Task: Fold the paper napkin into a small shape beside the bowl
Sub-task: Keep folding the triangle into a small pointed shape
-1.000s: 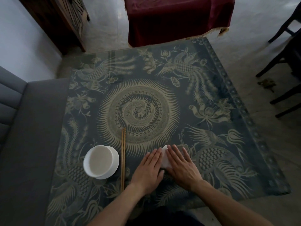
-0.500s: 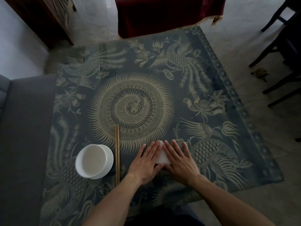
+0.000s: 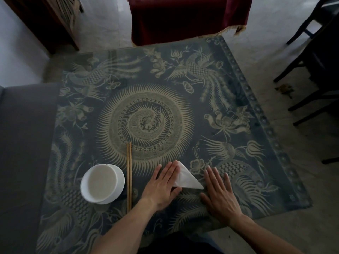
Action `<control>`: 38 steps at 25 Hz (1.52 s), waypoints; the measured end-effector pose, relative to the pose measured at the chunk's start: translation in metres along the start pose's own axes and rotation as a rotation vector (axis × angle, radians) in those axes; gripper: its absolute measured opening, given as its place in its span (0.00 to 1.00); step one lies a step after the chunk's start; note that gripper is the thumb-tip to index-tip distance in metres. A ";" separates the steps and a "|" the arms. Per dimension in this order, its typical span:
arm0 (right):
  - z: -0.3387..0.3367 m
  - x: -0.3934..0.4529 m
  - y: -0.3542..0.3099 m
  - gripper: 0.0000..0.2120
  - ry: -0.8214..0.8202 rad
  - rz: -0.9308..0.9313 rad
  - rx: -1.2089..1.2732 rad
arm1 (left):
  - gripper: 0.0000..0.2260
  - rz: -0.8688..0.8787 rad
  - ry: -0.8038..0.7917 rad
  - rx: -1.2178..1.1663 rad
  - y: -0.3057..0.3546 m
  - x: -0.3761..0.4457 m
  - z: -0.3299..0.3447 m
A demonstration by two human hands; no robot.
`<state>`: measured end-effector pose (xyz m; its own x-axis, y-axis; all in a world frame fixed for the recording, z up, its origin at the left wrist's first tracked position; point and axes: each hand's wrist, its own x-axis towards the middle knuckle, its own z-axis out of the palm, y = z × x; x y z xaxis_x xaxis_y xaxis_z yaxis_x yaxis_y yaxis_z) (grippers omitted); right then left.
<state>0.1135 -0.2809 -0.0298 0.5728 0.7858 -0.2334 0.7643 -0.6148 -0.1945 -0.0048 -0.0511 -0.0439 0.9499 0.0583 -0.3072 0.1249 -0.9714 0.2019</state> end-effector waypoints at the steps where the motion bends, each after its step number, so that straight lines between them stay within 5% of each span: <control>1: -0.004 0.013 -0.010 0.34 0.005 -0.045 0.006 | 0.32 -0.010 0.013 -0.007 0.001 -0.001 0.000; 8: 0.002 0.070 -0.057 0.33 -0.093 -0.310 -0.143 | 0.32 -0.070 0.030 -0.004 0.004 -0.017 0.008; 38: -0.019 0.057 -0.045 0.29 -0.146 -0.268 -0.244 | 0.29 -0.261 0.048 0.113 -0.007 -0.074 -0.003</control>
<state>0.1178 -0.2070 -0.0164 0.3087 0.8878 -0.3414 0.9391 -0.3414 -0.0388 -0.0754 -0.0482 -0.0196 0.9028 0.3176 -0.2900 0.3364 -0.9416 0.0161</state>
